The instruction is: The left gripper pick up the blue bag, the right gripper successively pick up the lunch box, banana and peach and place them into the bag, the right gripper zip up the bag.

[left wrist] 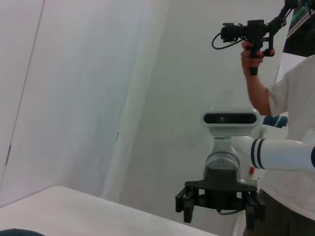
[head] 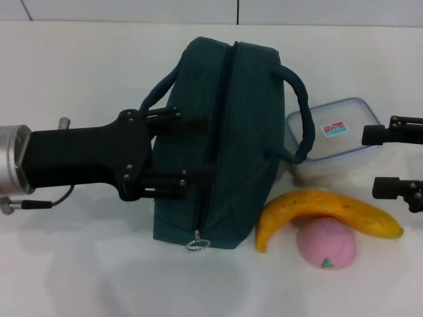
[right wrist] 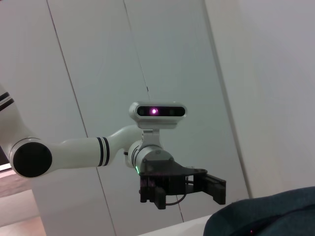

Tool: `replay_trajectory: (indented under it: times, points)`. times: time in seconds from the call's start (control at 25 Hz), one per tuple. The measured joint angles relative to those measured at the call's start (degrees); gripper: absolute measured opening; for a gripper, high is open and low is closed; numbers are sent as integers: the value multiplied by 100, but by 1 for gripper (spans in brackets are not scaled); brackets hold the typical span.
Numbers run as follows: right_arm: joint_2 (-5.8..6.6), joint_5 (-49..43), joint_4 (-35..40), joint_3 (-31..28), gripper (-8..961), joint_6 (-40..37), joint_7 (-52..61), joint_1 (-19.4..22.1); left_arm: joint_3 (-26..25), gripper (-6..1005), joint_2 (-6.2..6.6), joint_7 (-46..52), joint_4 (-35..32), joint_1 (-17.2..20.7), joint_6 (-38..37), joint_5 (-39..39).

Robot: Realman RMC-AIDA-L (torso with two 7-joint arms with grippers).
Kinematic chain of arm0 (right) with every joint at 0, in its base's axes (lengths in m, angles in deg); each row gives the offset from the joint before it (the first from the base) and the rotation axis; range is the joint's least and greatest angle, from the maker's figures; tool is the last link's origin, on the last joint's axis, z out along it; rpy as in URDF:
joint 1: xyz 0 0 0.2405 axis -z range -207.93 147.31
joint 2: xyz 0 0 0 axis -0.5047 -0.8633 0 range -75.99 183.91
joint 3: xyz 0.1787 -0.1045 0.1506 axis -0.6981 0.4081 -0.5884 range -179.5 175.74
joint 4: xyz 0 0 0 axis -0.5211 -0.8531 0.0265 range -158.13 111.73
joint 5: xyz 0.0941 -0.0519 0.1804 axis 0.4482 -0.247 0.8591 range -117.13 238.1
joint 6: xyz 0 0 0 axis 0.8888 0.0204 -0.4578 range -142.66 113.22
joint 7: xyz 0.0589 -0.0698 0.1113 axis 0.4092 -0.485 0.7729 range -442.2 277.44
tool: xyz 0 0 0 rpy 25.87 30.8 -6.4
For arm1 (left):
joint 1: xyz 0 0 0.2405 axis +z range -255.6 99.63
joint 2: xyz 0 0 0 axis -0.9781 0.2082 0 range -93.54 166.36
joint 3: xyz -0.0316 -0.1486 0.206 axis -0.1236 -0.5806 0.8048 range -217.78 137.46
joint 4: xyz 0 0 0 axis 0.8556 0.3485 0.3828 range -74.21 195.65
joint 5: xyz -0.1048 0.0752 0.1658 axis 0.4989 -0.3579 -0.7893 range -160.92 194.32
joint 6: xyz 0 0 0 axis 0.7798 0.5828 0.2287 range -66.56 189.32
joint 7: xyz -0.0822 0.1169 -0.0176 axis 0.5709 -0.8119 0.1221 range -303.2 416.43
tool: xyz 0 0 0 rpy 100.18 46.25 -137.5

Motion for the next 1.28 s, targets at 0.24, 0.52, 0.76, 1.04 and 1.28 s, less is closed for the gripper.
replay_trajectory:
  times: [0.24,0.52,0.76,1.04,1.28]
  points:
    - [-1,0,-2,0,795,-15,0,-3,0,849,0,22,-1,0,0,-2]
    - [2,0,-2,0,795,-39,0,4,0,848,0,31,-1,7,0,-3]
    - [3,-34,-3,-2,795,-20,0,18,-36,848,0,103,0,9,0,83]
    - [17,-42,-84,-48,795,9,-36,43,-832,847,182,1931,-752,-173,82,321]
    - [160,-51,-523,-63,795,223,-184,163,-1271,847,277,4275,-1680,-751,569,-1545]
